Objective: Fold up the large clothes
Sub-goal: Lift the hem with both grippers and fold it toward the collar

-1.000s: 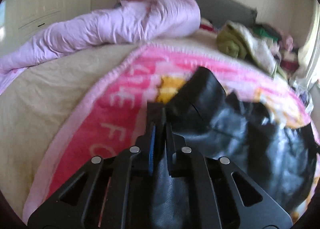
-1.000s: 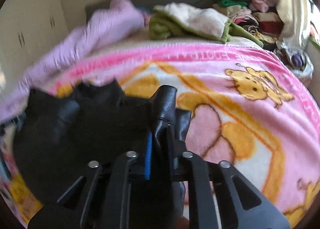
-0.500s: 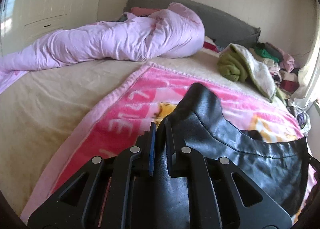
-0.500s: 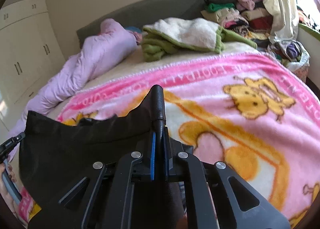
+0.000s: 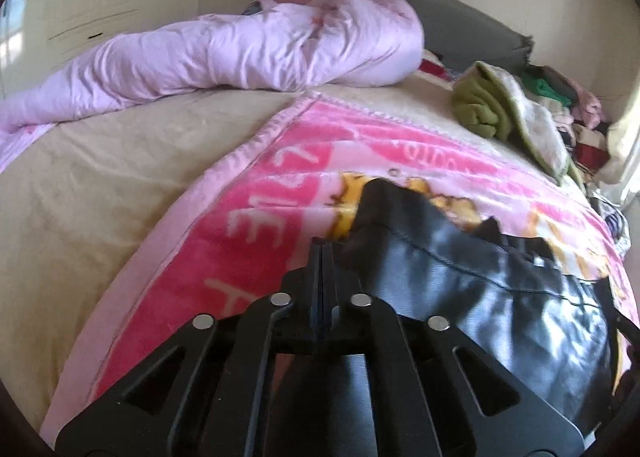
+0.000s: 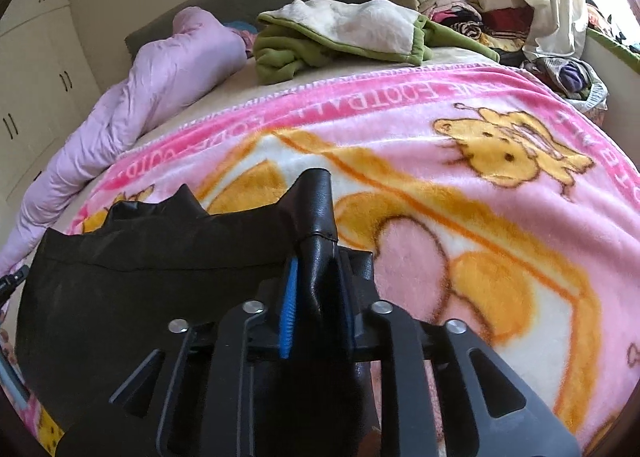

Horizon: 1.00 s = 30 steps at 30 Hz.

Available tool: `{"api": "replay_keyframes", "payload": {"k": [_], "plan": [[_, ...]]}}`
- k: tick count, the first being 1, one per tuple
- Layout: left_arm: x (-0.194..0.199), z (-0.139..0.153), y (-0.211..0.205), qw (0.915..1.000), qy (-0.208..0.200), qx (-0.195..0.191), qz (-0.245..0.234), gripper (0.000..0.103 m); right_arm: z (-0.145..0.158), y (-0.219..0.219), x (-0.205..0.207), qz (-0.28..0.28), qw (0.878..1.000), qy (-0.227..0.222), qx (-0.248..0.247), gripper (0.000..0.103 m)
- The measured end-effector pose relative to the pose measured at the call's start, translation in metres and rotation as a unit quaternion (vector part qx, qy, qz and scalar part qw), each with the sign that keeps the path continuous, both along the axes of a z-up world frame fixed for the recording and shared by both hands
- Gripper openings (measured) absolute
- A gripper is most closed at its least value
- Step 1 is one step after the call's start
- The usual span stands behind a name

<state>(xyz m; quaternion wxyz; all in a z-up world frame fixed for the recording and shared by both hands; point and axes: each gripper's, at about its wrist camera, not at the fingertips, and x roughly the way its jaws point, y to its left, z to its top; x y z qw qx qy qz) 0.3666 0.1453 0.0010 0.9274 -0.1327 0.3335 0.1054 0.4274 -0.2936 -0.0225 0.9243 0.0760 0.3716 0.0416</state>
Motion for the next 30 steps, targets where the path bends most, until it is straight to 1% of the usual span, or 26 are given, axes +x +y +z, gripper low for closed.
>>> {"api": "replay_keyframes", "payload": {"k": [1,2,3,5,6,7,8,9,10,11,12,13,14,16,17,19,20,22,23,25,27,28,30], "plan": [[0.0,0.001,-0.002,0.9999,-0.002,-0.006,-0.01,0.023,0.001,-0.001,-0.002,-0.002,1.0,-0.001,0.001,0.026],[0.001,0.001,-0.004,0.9998,0.002,-0.008,-0.018,0.05,0.003,-0.002,-0.004,-0.003,1.0,-0.002,0.003,0.028],[0.003,0.0,-0.007,0.9995,0.01,-0.012,-0.027,0.062,0.005,-0.002,-0.006,-0.005,1.0,-0.004,0.004,0.031],[0.007,-0.004,-0.012,0.9991,0.02,-0.01,-0.037,0.063,0.009,-0.003,-0.01,0.002,1.0,-0.009,0.006,0.038],[0.009,-0.008,-0.015,0.9988,0.03,-0.001,-0.04,0.063,0.01,-0.001,-0.011,0.011,1.0,-0.006,0.002,0.047],[0.013,-0.014,-0.019,0.9978,0.046,0.009,-0.047,0.063,0.01,-0.001,-0.012,0.011,1.0,-0.006,-0.005,0.049],[0.014,-0.019,-0.022,0.9973,0.052,0.014,-0.05,0.044,0.01,0.001,-0.012,0.012,1.0,-0.007,-0.013,0.048],[0.014,-0.022,-0.024,0.9972,0.052,0.018,-0.051,0.022,0.01,0.001,-0.012,0.017,1.0,-0.005,-0.017,0.048],[0.014,-0.023,-0.025,0.9974,0.049,0.024,-0.046,0.018,0.009,0.002,-0.012,0.019,1.0,-0.004,-0.018,0.041],[0.012,-0.02,-0.024,0.998,0.037,0.023,-0.046,0.01,0.008,0.002,-0.012,0.025,1.0,-0.004,-0.016,0.027],[0.009,-0.016,-0.024,0.9985,0.023,0.018,-0.046,0.007,0.009,0.002,-0.013,0.027,1.0,-0.006,-0.013,0.014],[0.006,-0.008,-0.025,0.9988,0.008,0.019,-0.044,0.006,0.012,0.002,-0.016,0.032,0.999,-0.015,-0.001,0.011],[0.003,0.001,-0.027,0.9987,-0.008,0.029,-0.042,0.006,0.015,0.002,-0.019,0.032,0.999,-0.023,0.002,0.01],[0.001,0.009,-0.032,0.9977,-0.022,0.049,-0.04,0.006,0.024,0.002,-0.023,0.029,0.998,-0.049,0.007,0.01],[0.002,0.009,-0.033,0.9975,-0.023,0.053,-0.04,0.006,0.024,0.002,-0.023,0.027,0.998,-0.05,0.008,0.01],[0.005,0.002,-0.032,0.9975,-0.015,0.056,-0.04,0.007,0.019,0.003,-0.016,0.021,0.999,-0.034,-0.001,0.01],[0.009,-0.008,-0.031,0.9974,-0.003,0.061,-0.039,0.008,0.013,0.003,-0.013,0.019,1.0,-0.023,-0.006,0.01],[0.014,-0.02,-0.033,0.9964,0.015,0.074,-0.04,0.011,0.001,0.005,-0.007,0.013,1.0,0.003,-0.017,0.014],[0.016,-0.028,-0.034,0.9959,0.022,0.079,-0.039,0.014,-0.003,0.004,-0.007,0.008,1.0,0.007,-0.017,0.015],[0.017,-0.036,-0.031,0.996,0.031,0.074,-0.039,0.016,-0.007,0.004,-0.007,0.003,1.0,0.01,-0.021,0.016],[0.015,-0.035,-0.028,0.9967,0.03,0.068,-0.034,0.023,-0.009,0.004,-0.009,0.002,1.0,0.014,-0.022,0.018],[0.014,-0.033,-0.027,0.9969,0.028,0.066,-0.033,0.023,-0.011,0.003,-0.008,0.001,1.0,0.021,-0.022,0.02],[0.012,-0.029,-0.029,0.9968,0.025,0.071,-0.027,0.029,-0.011,0.001,-0.01,-0.003,1.0,0.025,-0.016,0.023]]}}
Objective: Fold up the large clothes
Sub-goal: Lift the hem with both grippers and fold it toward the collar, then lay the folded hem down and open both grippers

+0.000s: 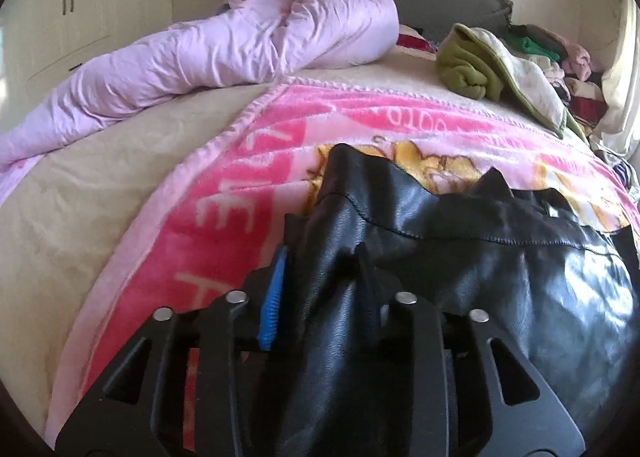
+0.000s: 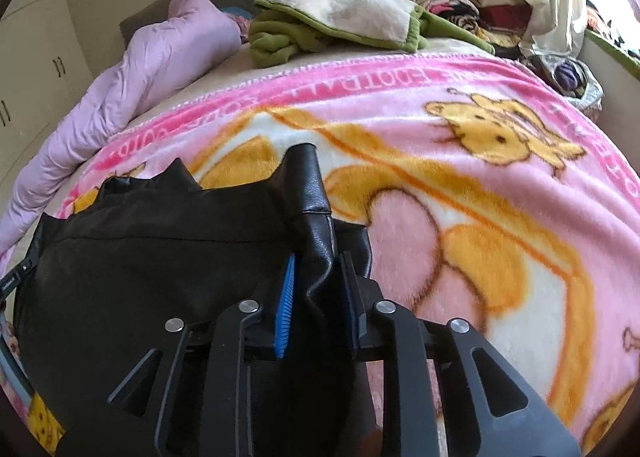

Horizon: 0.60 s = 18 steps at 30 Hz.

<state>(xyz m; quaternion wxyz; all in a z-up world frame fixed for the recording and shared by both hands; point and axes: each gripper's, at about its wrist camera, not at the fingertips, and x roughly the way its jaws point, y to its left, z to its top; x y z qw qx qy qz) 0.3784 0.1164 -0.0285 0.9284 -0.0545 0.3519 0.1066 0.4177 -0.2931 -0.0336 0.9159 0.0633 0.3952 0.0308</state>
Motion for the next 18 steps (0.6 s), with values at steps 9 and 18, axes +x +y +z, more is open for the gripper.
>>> {"api": "replay_keyframes", "payload": {"k": [9,18], "plan": [[-0.007,0.011,-0.013,0.9993,0.007,0.037,-0.006,0.059,0.011,-0.015,-0.028,-0.009,0.999,0.001,0.039,0.05],[-0.037,0.023,-0.007,0.9986,0.008,0.052,-0.006,0.078,0.017,-0.024,-0.062,0.01,0.996,0.01,0.092,0.074]]}}
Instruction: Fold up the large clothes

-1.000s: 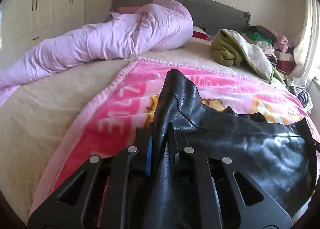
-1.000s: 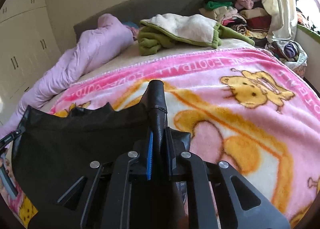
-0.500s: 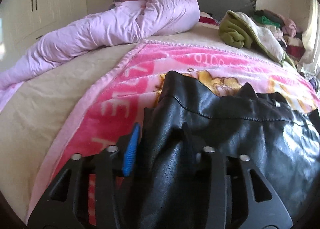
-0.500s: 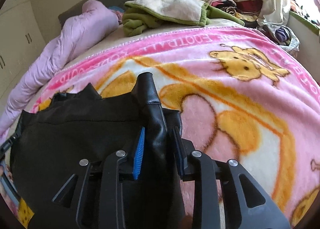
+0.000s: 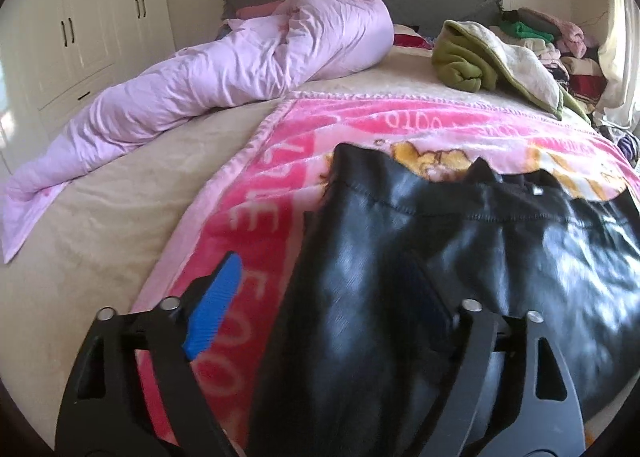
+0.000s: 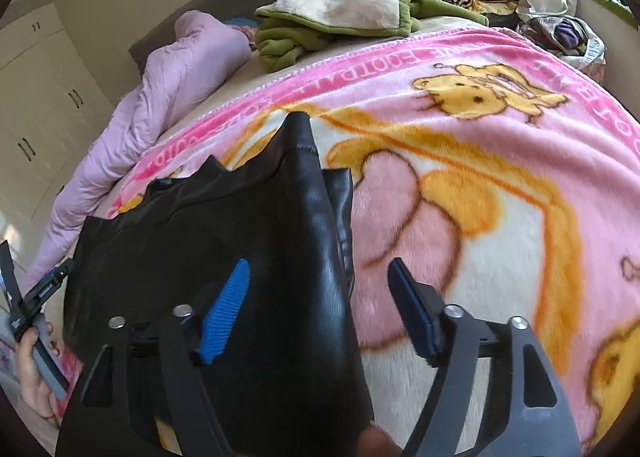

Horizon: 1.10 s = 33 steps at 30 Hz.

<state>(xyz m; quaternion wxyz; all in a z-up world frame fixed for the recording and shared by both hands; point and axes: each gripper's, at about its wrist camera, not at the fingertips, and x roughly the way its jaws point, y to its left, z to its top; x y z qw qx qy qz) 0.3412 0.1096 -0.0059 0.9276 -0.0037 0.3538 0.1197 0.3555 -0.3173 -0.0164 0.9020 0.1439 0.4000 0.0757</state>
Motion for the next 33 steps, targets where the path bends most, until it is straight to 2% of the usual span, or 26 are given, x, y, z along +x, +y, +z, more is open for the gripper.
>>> {"api": "replay_keyframes", "payload": {"k": [2,6,9,12,15,17,18,19,21,22,23,25,27,30,33], "plan": [[-0.008,-0.003,0.009,0.9999,0.008,-0.011,0.007,0.082,0.0,0.0,-0.007,0.007,1.0,0.002,0.008,0.076],[-0.03,-0.004,0.038,0.9951,0.01,-0.097,0.018,0.087,-0.001,0.0,-0.023,0.018,1.0,0.006,0.012,0.078],[-0.048,-0.006,0.044,0.9916,0.006,-0.128,0.016,0.088,-0.004,0.0,-0.034,0.025,0.999,0.013,0.016,0.078],[-0.059,-0.019,0.049,0.9821,0.013,-0.188,0.007,0.089,-0.01,-0.003,-0.041,0.034,0.998,0.026,0.039,0.078],[-0.058,-0.035,0.051,0.978,0.041,-0.204,0.014,0.089,-0.02,-0.007,-0.043,0.034,0.997,0.046,0.057,0.078],[-0.06,-0.045,0.051,0.9735,0.043,-0.224,0.013,0.089,-0.026,-0.008,-0.043,0.035,0.995,0.053,0.071,0.078],[-0.061,-0.047,0.053,0.9701,0.04,-0.239,0.011,0.083,-0.028,-0.01,-0.044,0.035,0.995,0.057,0.08,0.076],[-0.061,-0.05,0.053,0.9667,0.038,-0.253,0.01,0.079,-0.031,-0.011,-0.044,0.036,0.993,0.059,0.093,0.068],[-0.061,-0.053,0.051,0.9584,0.037,-0.283,0.001,0.052,-0.033,-0.01,-0.045,0.047,0.99,0.061,0.115,0.058],[-0.061,-0.054,0.049,0.9574,0.038,-0.286,-0.002,0.052,-0.033,-0.01,-0.046,0.046,0.99,0.062,0.116,0.056],[-0.062,-0.052,0.044,0.9614,0.039,-0.272,-0.002,0.049,-0.033,-0.009,-0.047,0.046,0.991,0.06,0.113,0.053],[-0.063,-0.049,0.038,0.9652,0.045,-0.257,-0.008,0.038,-0.03,-0.009,-0.051,0.045,0.992,0.054,0.102,0.032],[-0.068,-0.044,0.033,0.97,0.049,-0.238,-0.017,0.023,-0.027,-0.012,-0.054,0.047,0.992,0.047,0.105,0.027],[-0.081,-0.035,0.024,0.974,0.056,-0.217,-0.031,0.02,-0.02,-0.014,-0.065,0.057,0.993,0.041,0.093,0.025],[-0.1,-0.029,0.019,0.9712,0.055,-0.228,-0.043,0.02,-0.016,-0.02,-0.076,0.059,0.994,0.043,0.086,0.025]]}}
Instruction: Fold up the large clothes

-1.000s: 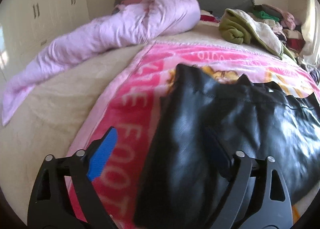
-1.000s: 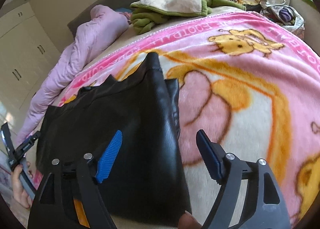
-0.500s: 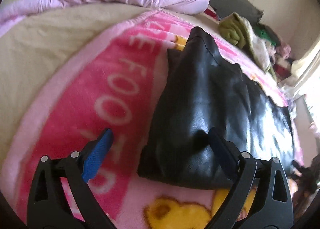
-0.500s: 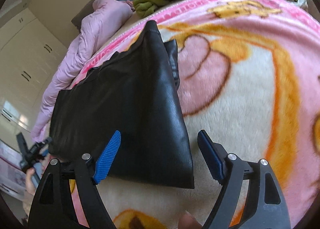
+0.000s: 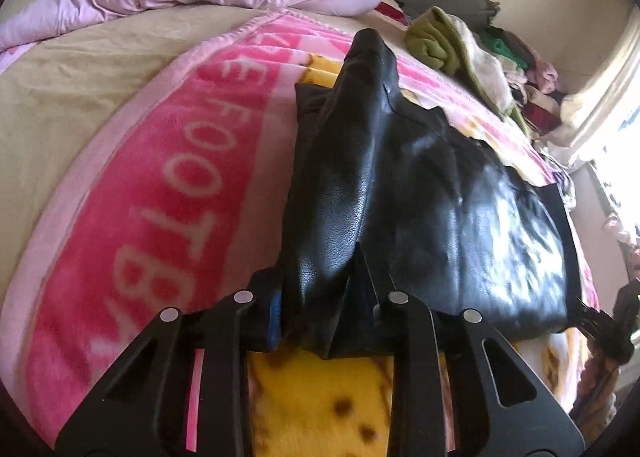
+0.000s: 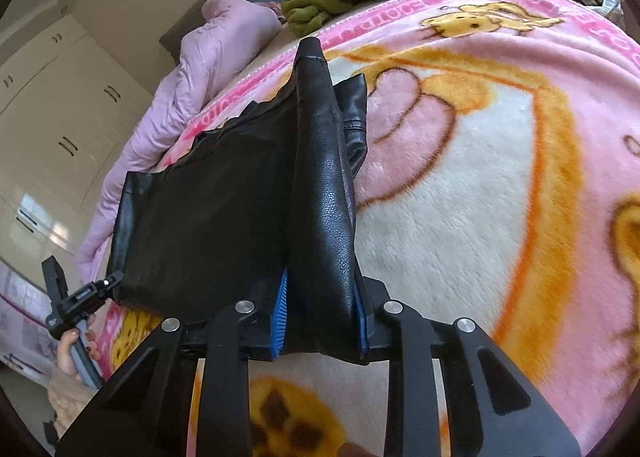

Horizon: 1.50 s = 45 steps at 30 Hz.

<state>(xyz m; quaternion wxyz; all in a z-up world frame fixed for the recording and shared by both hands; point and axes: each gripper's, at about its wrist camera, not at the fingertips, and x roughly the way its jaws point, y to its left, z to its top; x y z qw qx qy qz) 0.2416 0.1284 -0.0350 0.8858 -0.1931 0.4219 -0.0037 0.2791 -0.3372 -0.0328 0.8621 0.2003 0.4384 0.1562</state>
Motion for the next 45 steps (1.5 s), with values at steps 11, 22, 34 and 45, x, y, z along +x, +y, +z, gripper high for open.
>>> {"api": "replay_keyframes", "payload": {"k": [11,22,34,45], "plan": [[-0.031,0.005,-0.028,0.9984,-0.005,0.057,-0.007,0.028,0.01,-0.014,-0.058,-0.016,0.997,-0.02,-0.068,0.038],[-0.043,0.016,-0.04,0.9943,-0.013,0.106,0.009,0.036,0.026,-0.013,-0.099,-0.041,0.992,-0.074,-0.097,0.055],[-0.074,0.041,-0.067,0.9908,-0.044,0.128,-0.003,0.069,0.049,-0.013,-0.132,-0.054,0.987,-0.103,-0.107,0.077],[-0.099,0.061,-0.075,0.9889,-0.068,0.132,-0.002,0.089,0.088,-0.038,-0.154,-0.104,0.976,-0.147,-0.125,0.083]]}}
